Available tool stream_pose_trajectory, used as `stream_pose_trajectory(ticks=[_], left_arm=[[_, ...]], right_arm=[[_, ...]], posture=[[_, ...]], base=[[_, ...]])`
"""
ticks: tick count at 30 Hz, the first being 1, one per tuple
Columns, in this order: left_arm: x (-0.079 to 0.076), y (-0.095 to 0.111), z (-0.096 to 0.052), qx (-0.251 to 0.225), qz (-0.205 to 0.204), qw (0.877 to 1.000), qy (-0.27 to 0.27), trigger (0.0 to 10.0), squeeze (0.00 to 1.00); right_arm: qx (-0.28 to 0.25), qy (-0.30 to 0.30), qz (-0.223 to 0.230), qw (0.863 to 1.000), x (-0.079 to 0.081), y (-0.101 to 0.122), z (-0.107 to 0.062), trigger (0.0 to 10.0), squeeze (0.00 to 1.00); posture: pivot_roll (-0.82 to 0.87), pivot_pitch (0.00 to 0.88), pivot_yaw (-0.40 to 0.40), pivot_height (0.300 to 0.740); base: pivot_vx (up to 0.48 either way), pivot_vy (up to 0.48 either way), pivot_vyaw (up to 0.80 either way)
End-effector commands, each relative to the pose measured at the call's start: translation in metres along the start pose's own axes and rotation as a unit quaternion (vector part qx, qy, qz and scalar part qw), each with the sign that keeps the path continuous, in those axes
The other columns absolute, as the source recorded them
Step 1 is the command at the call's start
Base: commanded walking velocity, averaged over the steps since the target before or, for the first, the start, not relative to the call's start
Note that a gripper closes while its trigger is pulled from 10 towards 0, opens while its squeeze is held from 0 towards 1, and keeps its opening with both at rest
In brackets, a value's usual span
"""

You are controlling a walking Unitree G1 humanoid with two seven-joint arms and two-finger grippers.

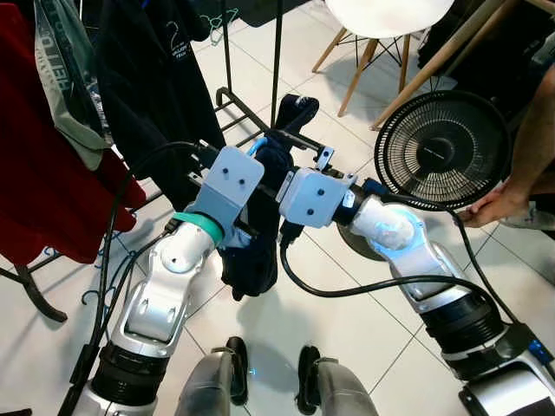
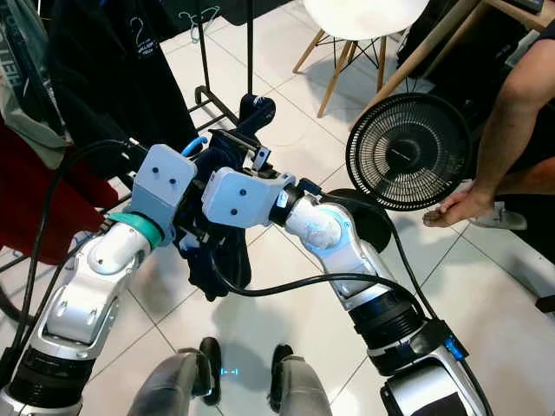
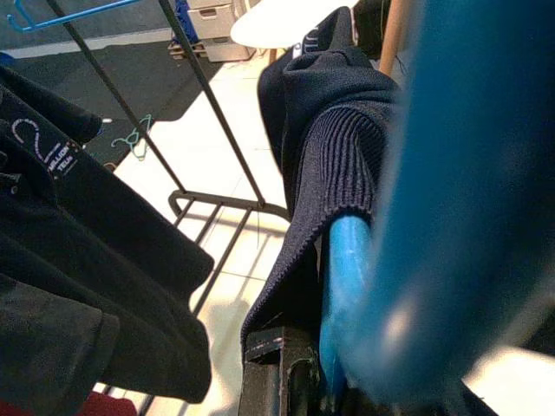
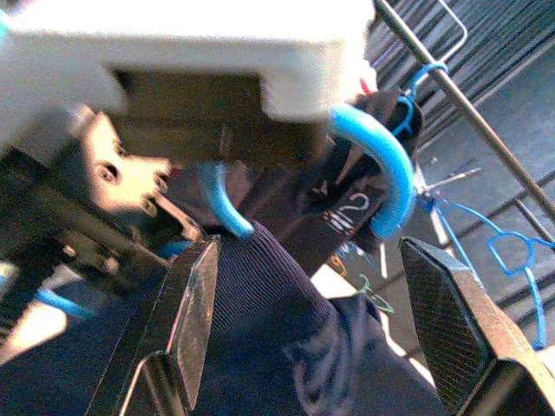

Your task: Hang hanger

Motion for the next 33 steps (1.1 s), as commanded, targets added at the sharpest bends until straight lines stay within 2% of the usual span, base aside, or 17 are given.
stream_pose_trajectory(ticks=[1, 8, 14, 15, 16, 18, 20, 21, 27, 28, 29, 30, 31, 32, 33], left_arm=[[-0.003, 0.010, 0.000, -0.018, 0.000, 1.000, -0.005, 10.0, 0.00], [-0.004, 0.010, 0.000, -0.020, -0.001, 1.000, -0.006, 10.0, 0.00], [-0.004, 0.010, 0.000, -0.020, -0.001, 1.000, -0.005, 10.0, 0.00], [-0.004, 0.011, 0.001, -0.020, -0.001, 1.000, -0.005, 10.0, 0.00], [-0.004, 0.011, 0.001, -0.020, -0.001, 1.000, -0.005, 10.0, 0.00], [-0.003, 0.010, 0.001, -0.019, -0.002, 1.000, -0.004, 10.0, 0.00], [-0.003, 0.010, 0.001, -0.019, -0.003, 1.000, -0.005, 10.0, 0.00], [-0.003, 0.011, 0.001, -0.018, 0.000, 1.000, -0.007, 10.0, 0.00], [-0.005, 0.013, 0.001, -0.020, 0.004, 1.000, -0.011, 10.0, 0.00], [-0.005, 0.015, -0.001, -0.022, 0.001, 1.000, -0.013, 10.0, 0.00], [-0.006, 0.015, -0.003, -0.023, -0.002, 1.000, -0.014, 10.0, 0.00], [-0.006, 0.016, -0.005, -0.025, -0.006, 1.000, -0.017, 10.0, 0.00], [-0.006, 0.016, -0.005, -0.025, -0.006, 1.000, -0.017, 10.0, 0.00], [-0.005, 0.017, -0.007, -0.026, -0.008, 0.999, -0.019, 10.0, 0.00], [-0.005, 0.017, -0.007, -0.026, -0.008, 0.999, -0.019, 10.0, 0.00]], right_arm=[[-0.010, 0.021, 0.021, 1.000, 0.013, 0.000, -0.001, 10.0, 0.00], [0.013, 0.042, 0.005, 0.999, 0.022, -0.012, -0.002, 10.0, 0.00], [0.019, 0.034, 0.022, 0.999, 0.022, -0.017, -0.002, 9.8, 0.00], [0.028, 0.032, 0.030, 0.999, 0.022, -0.020, -0.002, 8.5, 0.00], [0.028, 0.032, 0.030, 0.999, 0.022, -0.020, -0.002, 8.5, 0.00], [0.035, 0.032, 0.030, 0.998, 0.020, -0.026, 0.000, 5.6, 0.00], [0.036, 0.032, 0.030, 0.998, 0.019, -0.027, 0.001, 5.6, 0.00], [0.034, 0.031, 0.029, 0.999, 0.018, -0.029, 0.003, 4.4, 0.00], [0.028, 0.026, 0.034, 0.999, 0.015, -0.030, 0.006, 4.5, 0.00], [0.022, 0.024, 0.040, 0.999, 0.014, -0.031, 0.009, 6.7, 0.00], [0.017, 0.023, 0.043, 0.999, 0.014, -0.031, 0.012, 7.7, 0.00], [0.011, 0.023, 0.046, 0.999, 0.014, -0.030, 0.016, 8.4, 0.00], [0.011, 0.023, 0.046, 0.999, 0.014, -0.030, 0.016, 8.4, 0.00], [0.007, 0.023, 0.046, 0.999, 0.014, -0.029, 0.018, 9.5, 0.00], [0.007, 0.023, 0.046, 0.999, 0.014, -0.029, 0.018, 9.5, 0.00]], posture=[[0.01, 0.181, 0.036, 0.740], [0.01, 0.177, 0.036, 0.740], [0.01, 0.177, 0.036, 0.740], [0.01, 0.175, 0.035, 0.740], [0.01, 0.175, 0.035, 0.740], [0.01, 0.177, 0.036, 0.740], [0.01, 0.177, 0.036, 0.740], [0.02, 0.177, 0.036, 0.740], [0.02, 0.180, 0.035, 0.740], [0.02, 0.181, 0.035, 0.740], [0.03, 0.183, 0.033, 0.740], [0.04, 0.184, 0.030, 0.740], [0.04, 0.184, 0.030, 0.740], [0.04, 0.184, 0.030, 0.740], [0.04, 0.184, 0.030, 0.740]], base=[[0.000, 0.000, 0.00], [0.000, 0.000, 0.00], [0.000, 0.000, 0.00], [0.000, 0.000, 0.00], [0.000, 0.000, 0.00], [0.000, 0.000, 0.00], [0.000, 0.000, 0.00], [0.000, 0.000, 0.00], [0.000, 0.000, 0.00], [0.000, 0.000, 0.00], [0.000, 0.000, 0.00], [0.000, 0.000, 0.00], [0.000, 0.000, 0.00], [0.000, 0.000, 0.00], [0.000, 0.000, 0.00]])
Point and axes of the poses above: a point about 5 cm out from each wrist's last joint towards the gripper, its own z axis pointing out of the wrist towards the gripper, its own y axis along the axis of the wrist's last joint, x = y × z, the point moved 1 cm from there along z, pointing out of the wrist towards the gripper, and after that the axes turned 15 degrees about -z, right-handed, at the moved point
